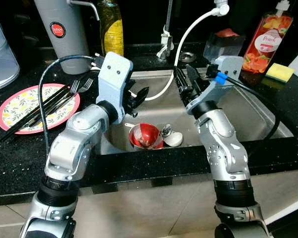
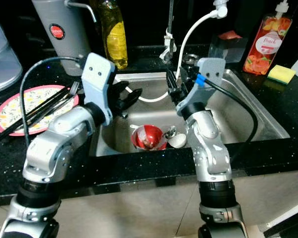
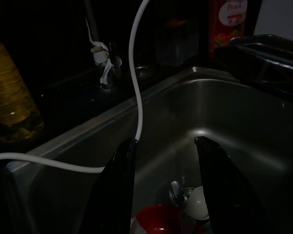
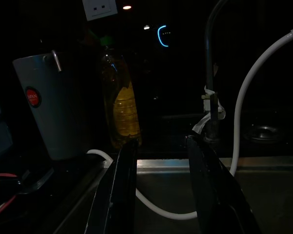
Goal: Kitchen organization
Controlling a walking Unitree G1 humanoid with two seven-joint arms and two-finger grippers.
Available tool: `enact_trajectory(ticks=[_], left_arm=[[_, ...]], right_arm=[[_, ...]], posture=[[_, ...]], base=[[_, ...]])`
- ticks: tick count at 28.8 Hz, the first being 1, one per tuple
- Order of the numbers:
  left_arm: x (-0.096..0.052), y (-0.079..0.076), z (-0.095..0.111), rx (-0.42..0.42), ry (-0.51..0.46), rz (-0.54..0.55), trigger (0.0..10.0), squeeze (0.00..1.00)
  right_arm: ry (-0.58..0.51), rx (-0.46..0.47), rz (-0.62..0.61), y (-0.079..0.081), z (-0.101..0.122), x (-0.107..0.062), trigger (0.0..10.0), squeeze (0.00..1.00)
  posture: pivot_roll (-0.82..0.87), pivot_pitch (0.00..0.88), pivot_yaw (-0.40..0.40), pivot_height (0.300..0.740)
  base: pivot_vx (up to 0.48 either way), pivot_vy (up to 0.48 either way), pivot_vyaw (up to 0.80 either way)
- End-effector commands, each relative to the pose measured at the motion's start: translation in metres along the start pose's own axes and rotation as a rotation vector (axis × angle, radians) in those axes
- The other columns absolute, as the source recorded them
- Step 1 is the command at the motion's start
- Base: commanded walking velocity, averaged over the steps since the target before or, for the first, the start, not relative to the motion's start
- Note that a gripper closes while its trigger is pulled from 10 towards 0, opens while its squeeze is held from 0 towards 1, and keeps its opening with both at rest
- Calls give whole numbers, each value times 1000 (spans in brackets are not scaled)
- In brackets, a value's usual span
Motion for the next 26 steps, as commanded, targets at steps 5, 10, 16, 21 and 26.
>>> enact_trajectory(ticks=[5, 10, 16, 21, 26], left_arm=[[-3, -1, 0, 14, 6, -7, 10000, 0], [-2, -5, -1, 20, 10, -16, 10000, 0], [-3, -3, -2, 40, 23, -3, 10000, 0], [-3, -1, -3, 44, 30, 3, 10000, 0], [-2, 3, -3, 55, 40, 15, 10000, 0]], right_arm=[[3, 4, 16, 5, 0, 1, 10000, 0], [0, 6, 7, 4, 0, 0, 10000, 0], [5, 11, 19, 6, -1, 2, 10000, 0], [3, 10, 21, 6, -1, 3, 10000, 0], [3, 10, 19, 6, 0, 2, 10000, 0]], posture=[[201, 10, -6, 740], [202, 10, -6, 740], [213, 8, -15, 740], [213, 8, -13, 740], [207, 8, -12, 740]], base=[[0, 0, 0], [0, 0, 0], [0, 0, 0], [0, 0, 0], [0, 0, 0]])
Point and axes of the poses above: a point about 5 cm out from each wrist's last joint towards the gripper, its own x axis pointing out of the wrist towards the gripper, its own z axis along the axis of the wrist's last joint, y = z × x, the point moved 2 cm from there along x, pointing out of the wrist towards the gripper, and after that the axes turned 14 degrees about x, right-handed, at the moved point
